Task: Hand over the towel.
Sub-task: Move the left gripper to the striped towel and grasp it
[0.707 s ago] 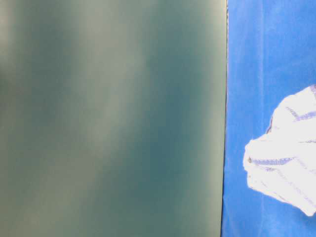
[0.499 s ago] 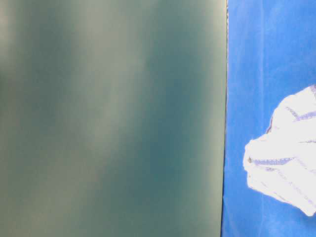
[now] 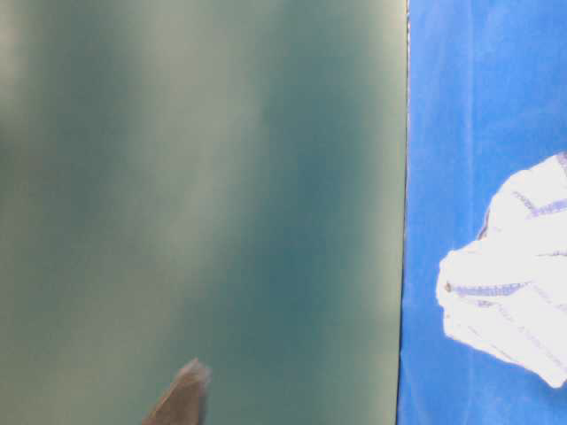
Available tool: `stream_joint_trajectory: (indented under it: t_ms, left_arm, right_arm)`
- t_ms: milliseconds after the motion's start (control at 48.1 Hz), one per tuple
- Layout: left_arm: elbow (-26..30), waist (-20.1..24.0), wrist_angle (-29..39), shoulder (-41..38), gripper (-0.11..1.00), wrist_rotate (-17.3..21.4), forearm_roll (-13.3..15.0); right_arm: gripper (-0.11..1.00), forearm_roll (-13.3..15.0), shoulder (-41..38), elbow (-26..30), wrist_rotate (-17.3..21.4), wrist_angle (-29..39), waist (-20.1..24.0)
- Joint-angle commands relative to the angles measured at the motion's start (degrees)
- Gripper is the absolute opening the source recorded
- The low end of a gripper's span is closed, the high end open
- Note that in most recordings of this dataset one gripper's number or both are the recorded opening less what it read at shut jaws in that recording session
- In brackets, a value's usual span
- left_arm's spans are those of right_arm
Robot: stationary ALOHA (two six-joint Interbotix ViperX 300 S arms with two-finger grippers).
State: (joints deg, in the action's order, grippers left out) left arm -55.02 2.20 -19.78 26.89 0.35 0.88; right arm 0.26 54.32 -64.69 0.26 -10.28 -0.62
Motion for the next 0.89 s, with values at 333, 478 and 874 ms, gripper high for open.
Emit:
stream_joint_trajectory:
  t_ms: [333, 478, 874]
  left_arm:
    - [10.9, 1.67, 10.9, -20.13, 0.94, 0.18, 0.09]
    - [13.27, 1.76, 11.95, -26.98, 0.94, 0.18, 0.09]
    - [15.82, 2.29, 12.57, -34.19, 0.93, 0.26, 0.09]
  right_arm:
    - [0.0, 0.09, -2.64, 1.05, 0.26, 0.0, 0.0]
    - [0.0, 0.09, -3.34, 0.97, 0.26, 0.0, 0.0]
    - [0.0, 0.09, -4.83, 0.88, 0.26, 0.0, -0.09]
